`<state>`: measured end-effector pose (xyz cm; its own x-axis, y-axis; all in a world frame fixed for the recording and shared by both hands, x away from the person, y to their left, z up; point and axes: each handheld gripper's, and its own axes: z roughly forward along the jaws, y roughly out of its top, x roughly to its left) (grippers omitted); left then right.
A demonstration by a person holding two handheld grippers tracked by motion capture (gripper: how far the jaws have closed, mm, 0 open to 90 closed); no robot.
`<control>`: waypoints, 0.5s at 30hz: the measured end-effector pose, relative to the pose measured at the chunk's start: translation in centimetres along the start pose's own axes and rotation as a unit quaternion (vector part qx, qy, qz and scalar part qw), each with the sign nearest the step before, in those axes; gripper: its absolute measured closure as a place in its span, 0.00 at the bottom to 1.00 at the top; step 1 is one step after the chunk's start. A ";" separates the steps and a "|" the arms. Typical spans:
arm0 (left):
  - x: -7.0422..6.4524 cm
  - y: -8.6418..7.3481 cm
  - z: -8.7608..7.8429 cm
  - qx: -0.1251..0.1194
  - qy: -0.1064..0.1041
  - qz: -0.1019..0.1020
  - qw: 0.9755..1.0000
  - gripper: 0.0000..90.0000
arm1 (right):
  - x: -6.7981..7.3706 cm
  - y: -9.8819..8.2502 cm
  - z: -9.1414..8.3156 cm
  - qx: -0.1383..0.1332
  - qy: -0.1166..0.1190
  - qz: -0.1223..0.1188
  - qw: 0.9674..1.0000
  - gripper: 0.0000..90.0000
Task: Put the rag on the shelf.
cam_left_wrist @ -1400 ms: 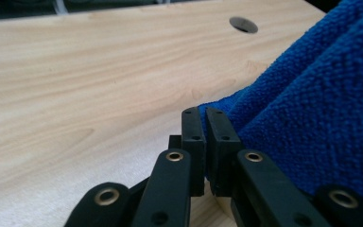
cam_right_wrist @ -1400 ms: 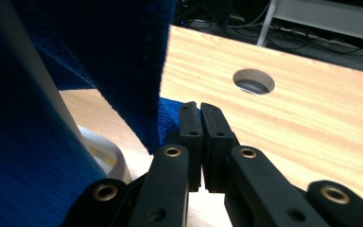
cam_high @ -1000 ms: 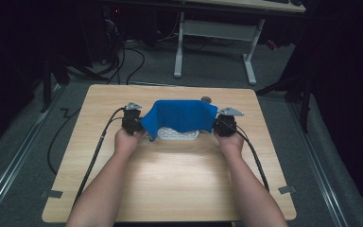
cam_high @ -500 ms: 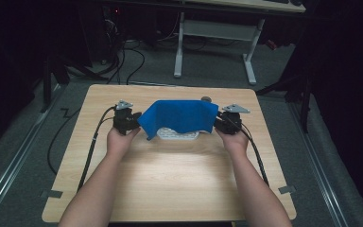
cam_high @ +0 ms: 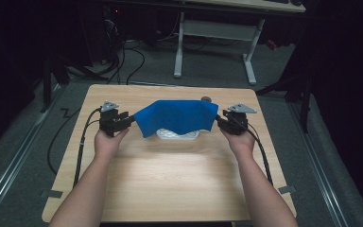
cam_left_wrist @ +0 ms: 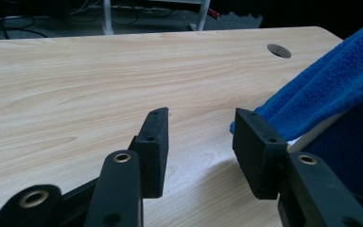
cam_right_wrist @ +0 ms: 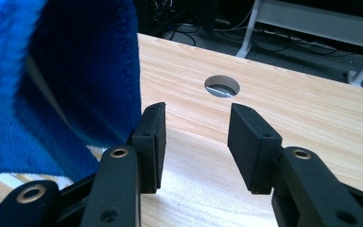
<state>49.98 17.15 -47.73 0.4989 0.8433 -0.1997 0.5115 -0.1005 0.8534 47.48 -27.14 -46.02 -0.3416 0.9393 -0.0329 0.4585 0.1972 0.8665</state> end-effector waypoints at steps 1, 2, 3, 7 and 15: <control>0.1 -0.1 -0.1 -0.002 -0.001 -0.001 1.000 0.63 | 0.0 -0.1 -0.1 -0.002 0.000 -0.002 1.000 0.64; 0.2 -0.3 -0.4 -0.002 0.001 -0.001 1.000 0.63 | 0.0 -0.2 -0.2 -0.007 0.000 -0.004 1.000 0.65; 0.2 -0.4 -0.5 -0.003 0.001 -0.002 1.000 0.62 | -0.1 -0.3 -0.5 -0.012 -0.004 -0.002 1.000 0.64; 0.3 -0.9 -1.0 -0.005 0.002 -0.003 1.000 0.62 | -0.2 -0.8 -0.9 -0.004 -0.006 0.000 1.000 0.63; -0.2 -1.9 -2.2 -0.005 0.002 0.006 1.000 0.60 | -0.1 -1.4 -2.2 -0.012 -0.011 -0.012 1.000 0.62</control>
<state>47.36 18.31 -48.30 0.5020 0.8445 -0.1865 0.4979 -0.1059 0.8607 45.08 -28.07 -46.11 -0.3342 0.9403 -0.0644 0.4312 0.2133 0.8767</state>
